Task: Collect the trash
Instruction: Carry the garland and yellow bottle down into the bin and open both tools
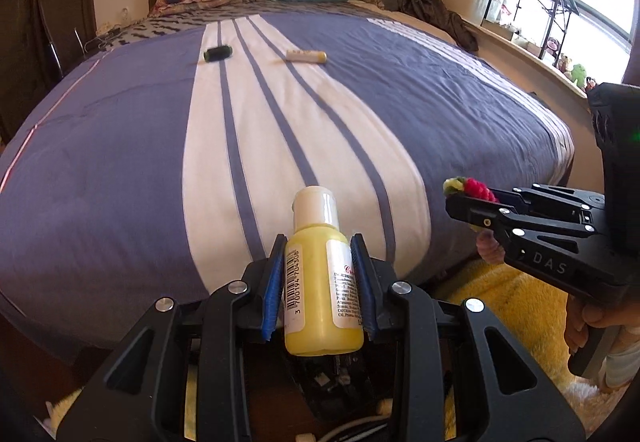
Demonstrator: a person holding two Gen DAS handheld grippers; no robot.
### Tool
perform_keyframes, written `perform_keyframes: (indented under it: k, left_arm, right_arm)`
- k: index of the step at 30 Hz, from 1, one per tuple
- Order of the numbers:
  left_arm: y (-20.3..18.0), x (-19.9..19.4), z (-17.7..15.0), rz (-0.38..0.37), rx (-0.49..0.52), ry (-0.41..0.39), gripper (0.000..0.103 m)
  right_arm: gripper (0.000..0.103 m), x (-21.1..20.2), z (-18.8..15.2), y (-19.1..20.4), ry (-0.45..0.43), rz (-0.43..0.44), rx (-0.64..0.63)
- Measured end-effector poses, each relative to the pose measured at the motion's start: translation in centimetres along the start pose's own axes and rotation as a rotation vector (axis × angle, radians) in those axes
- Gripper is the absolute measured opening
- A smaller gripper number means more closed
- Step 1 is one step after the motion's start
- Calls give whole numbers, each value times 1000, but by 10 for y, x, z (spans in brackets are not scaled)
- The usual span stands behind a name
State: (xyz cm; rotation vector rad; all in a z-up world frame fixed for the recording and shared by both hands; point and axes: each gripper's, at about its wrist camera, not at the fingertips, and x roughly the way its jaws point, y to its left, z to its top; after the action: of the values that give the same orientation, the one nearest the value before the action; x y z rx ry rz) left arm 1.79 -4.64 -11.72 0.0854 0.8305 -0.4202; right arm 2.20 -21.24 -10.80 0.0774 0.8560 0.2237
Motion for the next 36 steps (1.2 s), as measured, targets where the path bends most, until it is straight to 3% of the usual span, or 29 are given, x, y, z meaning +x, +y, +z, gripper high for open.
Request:
perform_keyframes:
  k: [14, 29, 36]
  left_arm:
    - [10, 68, -93, -38, -74, 256, 30]
    - [11, 134, -133, -120, -136, 461, 31]
    - [7, 143, -136, -122, -142, 508, 31]
  right_arm:
    - [24, 38, -61, 1, 149, 21, 32]
    - [24, 109, -111, -4, 367, 70, 103]
    - [28, 123, -108, -6, 404, 71, 123]
